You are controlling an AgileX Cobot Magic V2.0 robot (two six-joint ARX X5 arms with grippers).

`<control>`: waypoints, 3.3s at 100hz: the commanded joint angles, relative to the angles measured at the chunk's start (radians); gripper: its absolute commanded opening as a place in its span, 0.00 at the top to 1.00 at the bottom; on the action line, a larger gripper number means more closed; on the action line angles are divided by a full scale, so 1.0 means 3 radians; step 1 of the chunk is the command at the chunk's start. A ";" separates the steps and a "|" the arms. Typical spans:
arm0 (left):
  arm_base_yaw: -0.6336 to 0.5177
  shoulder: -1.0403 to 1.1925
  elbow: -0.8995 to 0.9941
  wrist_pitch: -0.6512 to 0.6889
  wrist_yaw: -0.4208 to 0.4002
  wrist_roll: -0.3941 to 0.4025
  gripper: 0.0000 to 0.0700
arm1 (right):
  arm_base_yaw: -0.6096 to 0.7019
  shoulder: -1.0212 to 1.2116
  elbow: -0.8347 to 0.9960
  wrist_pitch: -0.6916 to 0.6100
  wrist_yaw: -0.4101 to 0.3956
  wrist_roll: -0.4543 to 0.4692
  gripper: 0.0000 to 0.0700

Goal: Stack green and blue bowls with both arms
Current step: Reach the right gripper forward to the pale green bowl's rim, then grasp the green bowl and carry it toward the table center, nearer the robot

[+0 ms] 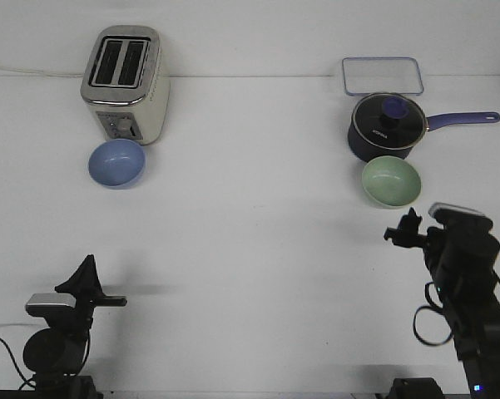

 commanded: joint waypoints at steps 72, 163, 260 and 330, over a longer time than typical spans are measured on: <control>0.0000 -0.0003 -0.0064 0.0032 0.0008 -0.0004 0.98 | -0.0891 0.3246 0.1947 -0.0371 -0.0923 -0.0173 0.15; 0.0000 -0.0003 -0.0064 0.0032 0.0008 -0.0004 0.98 | -0.0893 0.3115 0.2028 -0.0657 -0.1486 -0.0347 1.00; 0.0000 -0.0003 -0.0064 0.0032 0.0008 -0.0004 0.98 | 0.1527 0.1573 0.0423 -0.0566 -0.1729 0.0223 1.00; 0.0000 -0.0003 -0.0064 0.0032 0.0008 -0.0004 0.98 | 0.2177 0.2129 0.0025 -0.0214 -0.1645 0.0328 1.00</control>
